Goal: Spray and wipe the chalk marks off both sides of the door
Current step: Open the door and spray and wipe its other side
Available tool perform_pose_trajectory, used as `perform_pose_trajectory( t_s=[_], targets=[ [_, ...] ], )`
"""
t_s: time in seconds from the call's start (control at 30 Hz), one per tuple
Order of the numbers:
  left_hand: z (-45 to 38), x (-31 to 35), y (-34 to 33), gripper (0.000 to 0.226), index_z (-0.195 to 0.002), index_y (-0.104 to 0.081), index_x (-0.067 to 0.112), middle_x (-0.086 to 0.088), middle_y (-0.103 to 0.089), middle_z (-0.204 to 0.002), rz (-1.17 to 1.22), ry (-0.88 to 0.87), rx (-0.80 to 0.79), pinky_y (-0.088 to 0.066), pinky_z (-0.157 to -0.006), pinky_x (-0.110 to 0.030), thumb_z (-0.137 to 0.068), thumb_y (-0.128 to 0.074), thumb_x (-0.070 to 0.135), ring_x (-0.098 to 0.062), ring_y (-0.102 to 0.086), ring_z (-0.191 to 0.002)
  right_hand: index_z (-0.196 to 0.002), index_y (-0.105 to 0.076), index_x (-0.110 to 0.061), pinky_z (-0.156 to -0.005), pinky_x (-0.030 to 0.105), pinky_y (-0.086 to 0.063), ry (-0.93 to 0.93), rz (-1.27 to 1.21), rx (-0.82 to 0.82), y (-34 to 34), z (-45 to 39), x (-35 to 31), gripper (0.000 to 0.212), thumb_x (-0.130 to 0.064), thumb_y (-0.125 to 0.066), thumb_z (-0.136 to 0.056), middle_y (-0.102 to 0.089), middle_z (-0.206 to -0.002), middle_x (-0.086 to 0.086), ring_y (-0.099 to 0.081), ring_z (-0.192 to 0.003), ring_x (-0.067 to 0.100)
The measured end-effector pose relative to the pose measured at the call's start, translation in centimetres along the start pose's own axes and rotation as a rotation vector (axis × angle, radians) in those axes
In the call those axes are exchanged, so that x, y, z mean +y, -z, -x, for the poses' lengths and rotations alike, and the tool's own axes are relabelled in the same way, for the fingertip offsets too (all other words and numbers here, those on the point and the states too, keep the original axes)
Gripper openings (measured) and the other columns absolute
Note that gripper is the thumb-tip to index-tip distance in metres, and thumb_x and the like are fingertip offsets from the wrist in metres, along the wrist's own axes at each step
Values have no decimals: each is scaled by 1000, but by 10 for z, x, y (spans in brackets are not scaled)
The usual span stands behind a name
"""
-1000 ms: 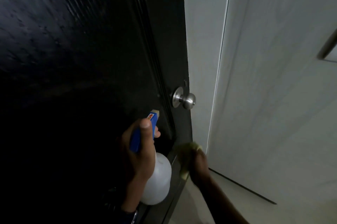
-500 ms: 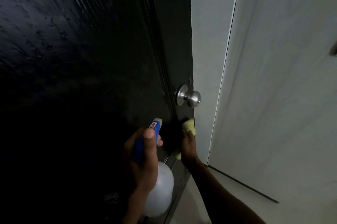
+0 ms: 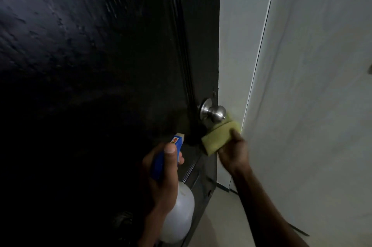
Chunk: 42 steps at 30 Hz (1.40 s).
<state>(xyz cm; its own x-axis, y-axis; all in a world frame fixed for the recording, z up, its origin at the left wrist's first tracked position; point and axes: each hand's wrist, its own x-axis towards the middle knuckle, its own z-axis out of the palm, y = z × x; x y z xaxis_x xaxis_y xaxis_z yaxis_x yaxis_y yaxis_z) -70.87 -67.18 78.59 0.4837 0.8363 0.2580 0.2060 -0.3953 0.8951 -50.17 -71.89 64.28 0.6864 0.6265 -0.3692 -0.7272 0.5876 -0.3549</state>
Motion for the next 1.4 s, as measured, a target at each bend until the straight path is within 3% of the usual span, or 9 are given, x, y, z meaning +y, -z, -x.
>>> perform_pose_trajectory(
  t_s=[0.17,0.33,0.5,0.7,0.87,1.03,1.13,1.27,1.4],
  targets=[
    [-1,-5,-2,83,-69,-63,29,10,-70,-72,14,-10,20,-55,-68,-43,-77,-16,96,-11,-66,-68,-121,-65,-17,-86,42,-48,413,868,-247,-57,25,-46,33,-30,-46,-98,-68,-109,8,-62,-100,24],
    [0,-4,-6,84,-73,-64,28,5,-70,-70,60,12,34,-54,-67,-40,-73,-19,99,-8,-66,-69,-133,-62,-9,-124,48,-20,920,1872,-445,-46,24,-25,47,-39,-50,-99,-44,-153,15,-31,-147,28],
    [0,0,-10,94,-76,-65,22,3,-69,-70,119,29,53,-46,-64,-27,-66,-19,103,-6,-65,-68,-109,-66,-5,-83,36,-58,619,1789,-271,-91,22,-53,61,-62,-63,-89,-69,-111,11,-68,-93,19],
    [-1,2,-12,108,-84,-68,12,1,-69,-71,146,32,76,-48,-65,-27,-62,-18,105,-10,-67,-69,-141,-32,-8,-80,36,-55,694,2304,-150,-96,1,-32,74,-43,-71,-89,-41,-133,18,-60,-101,34],
    [0,0,-13,102,-83,-67,17,4,-69,-68,149,38,98,-46,-63,-20,-64,-18,104,-3,-67,-67,-112,-55,-6,-64,30,-43,683,1901,4,-92,-12,-32,35,-38,-51,-100,-56,-94,6,-54,-72,21],
    [0,8,-14,110,-84,-69,6,3,-68,-68,168,10,113,-48,-59,-10,-65,-21,104,-1,-66,-66,-99,-61,-6,-71,35,-55,35,1169,113,-108,-20,-46,36,-40,-49,-103,-68,-96,15,-65,-78,24],
    [-1,6,-15,99,-79,-68,15,7,-67,-64,135,-3,129,-50,-60,-18,-68,-21,102,-2,-67,-65,-102,-58,-9,-65,32,-47,322,1504,88,-100,-11,-37,26,-34,-50,-102,-67,-100,13,-61,-75,23],
    [-1,-1,-17,77,-68,-60,30,7,-66,-62,20,-43,157,-56,-68,-47,-78,-21,96,-20,-68,-69,-117,-53,-6,-80,40,-52,979,1993,-316,-55,-10,-27,31,-32,-53,-100,-53,-122,17,-56,-99,32],
    [-1,-2,-18,75,-68,-58,30,6,-65,-64,1,-48,158,-56,-70,-53,-79,-21,94,-22,-68,-69,-116,-52,-6,-73,39,-52,1071,2101,-384,-52,-22,-39,32,-33,-56,-100,-53,-118,17,-58,-91,33]
  ],
)
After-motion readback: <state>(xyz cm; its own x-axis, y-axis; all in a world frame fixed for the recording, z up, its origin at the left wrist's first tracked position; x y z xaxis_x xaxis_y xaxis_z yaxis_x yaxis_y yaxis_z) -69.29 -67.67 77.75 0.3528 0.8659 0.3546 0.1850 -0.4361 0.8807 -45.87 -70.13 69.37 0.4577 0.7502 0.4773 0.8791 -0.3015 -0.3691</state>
